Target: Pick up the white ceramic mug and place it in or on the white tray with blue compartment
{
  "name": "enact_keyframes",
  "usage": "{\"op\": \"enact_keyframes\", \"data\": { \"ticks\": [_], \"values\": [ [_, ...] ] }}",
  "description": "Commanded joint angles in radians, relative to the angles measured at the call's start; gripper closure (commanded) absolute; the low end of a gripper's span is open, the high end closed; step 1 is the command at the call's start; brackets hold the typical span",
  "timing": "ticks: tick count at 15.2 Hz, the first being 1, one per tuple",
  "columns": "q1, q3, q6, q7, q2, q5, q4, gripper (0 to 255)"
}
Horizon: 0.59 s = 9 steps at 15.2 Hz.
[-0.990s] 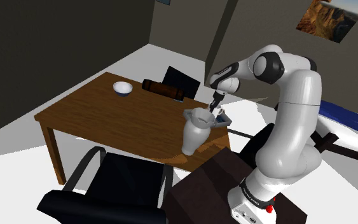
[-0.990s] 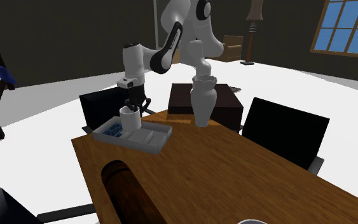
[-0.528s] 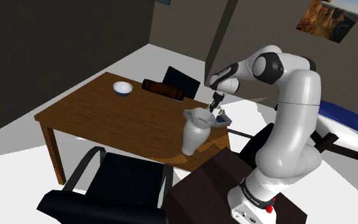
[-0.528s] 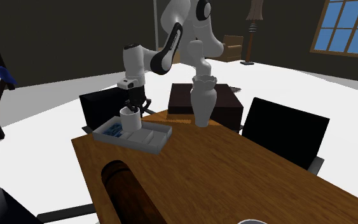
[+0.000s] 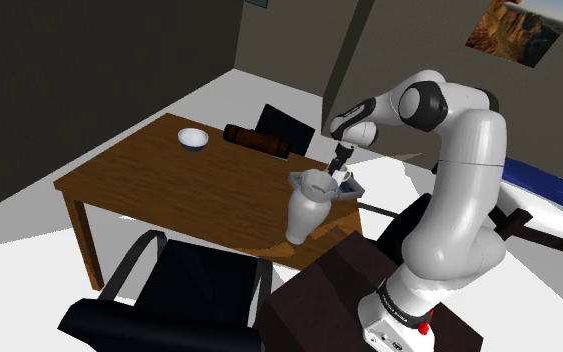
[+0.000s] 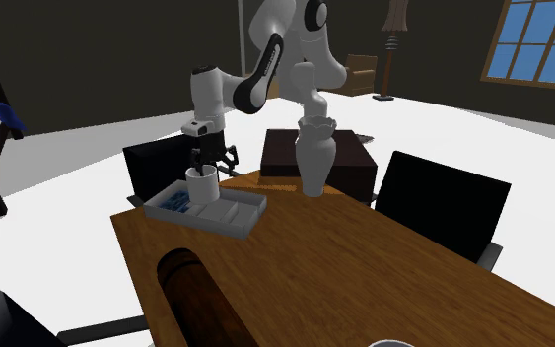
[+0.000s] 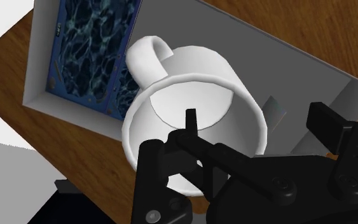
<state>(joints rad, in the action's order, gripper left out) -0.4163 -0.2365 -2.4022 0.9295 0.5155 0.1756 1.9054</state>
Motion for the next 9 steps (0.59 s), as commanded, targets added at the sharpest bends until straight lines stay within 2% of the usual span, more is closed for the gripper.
{"op": "enact_keyframes", "data": {
  "ticks": [1, 3, 9],
  "values": [
    [0.005, -0.008, 0.037, -0.007, -0.033, -0.011, -0.005, 0],
    [0.011, -0.017, 0.082, -0.016, -0.073, -0.025, -0.012, 0],
    [0.011, -0.016, 0.082, -0.016, -0.073, -0.025, -0.012, 0]
  ]
}}
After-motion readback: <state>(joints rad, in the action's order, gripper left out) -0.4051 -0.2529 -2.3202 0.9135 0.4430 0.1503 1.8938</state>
